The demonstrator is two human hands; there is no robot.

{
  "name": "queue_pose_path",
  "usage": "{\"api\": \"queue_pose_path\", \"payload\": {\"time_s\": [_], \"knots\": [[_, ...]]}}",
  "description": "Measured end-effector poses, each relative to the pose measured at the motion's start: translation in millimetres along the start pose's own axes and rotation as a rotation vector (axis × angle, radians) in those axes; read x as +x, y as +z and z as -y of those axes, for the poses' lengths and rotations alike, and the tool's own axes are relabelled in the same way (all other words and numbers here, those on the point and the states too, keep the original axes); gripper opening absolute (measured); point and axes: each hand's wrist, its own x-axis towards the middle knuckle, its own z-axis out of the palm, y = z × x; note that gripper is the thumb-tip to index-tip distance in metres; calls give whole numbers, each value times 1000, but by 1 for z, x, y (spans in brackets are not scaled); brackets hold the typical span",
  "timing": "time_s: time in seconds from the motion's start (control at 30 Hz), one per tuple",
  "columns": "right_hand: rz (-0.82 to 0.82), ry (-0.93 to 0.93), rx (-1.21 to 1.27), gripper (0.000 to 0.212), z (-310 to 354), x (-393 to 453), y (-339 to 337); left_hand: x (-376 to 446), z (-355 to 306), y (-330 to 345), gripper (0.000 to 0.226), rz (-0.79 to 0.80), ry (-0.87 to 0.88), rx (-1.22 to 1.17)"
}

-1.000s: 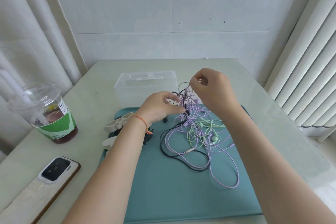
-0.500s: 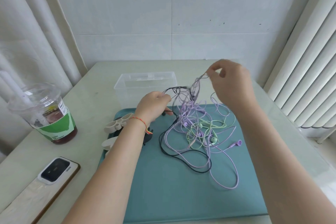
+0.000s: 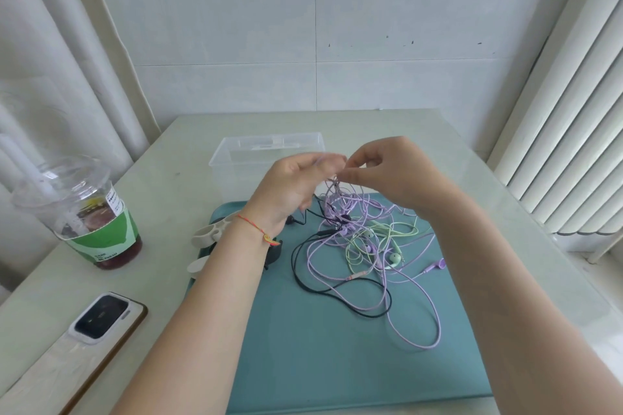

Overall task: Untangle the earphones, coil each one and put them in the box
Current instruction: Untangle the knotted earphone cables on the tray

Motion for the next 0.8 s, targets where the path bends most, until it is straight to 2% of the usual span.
{"api": "queue_pose_path", "payload": {"time_s": [0.07,0.17,0.23,0.33,0.47,0.6,0.67,0.8], "knots": [[-22,1,-7,14,-2,1,1,-1,3,3,5,11,14,25],[-99,44,3,15,-8,4,-2,3,5,-3,2,-111,25,81],[-142,64,54,13,-10,6,-6,5,8,-7,4,-125,9,95],[-69,52,157,10,-8,5,-7,6,9,-5,8,-79,-18,83],[1,32,121,9,-4,3,0,3,6,6,15,-15,-15,63],[-150,-8,199,9,-4,5,2,8,13,0,5,-68,-10,175],[-224,-13,242,9,-5,7,1,12,19,-4,8,-112,-33,239],[-234,-5,300,8,-5,7,2,10,17,-4,5,-147,-59,143]]}}
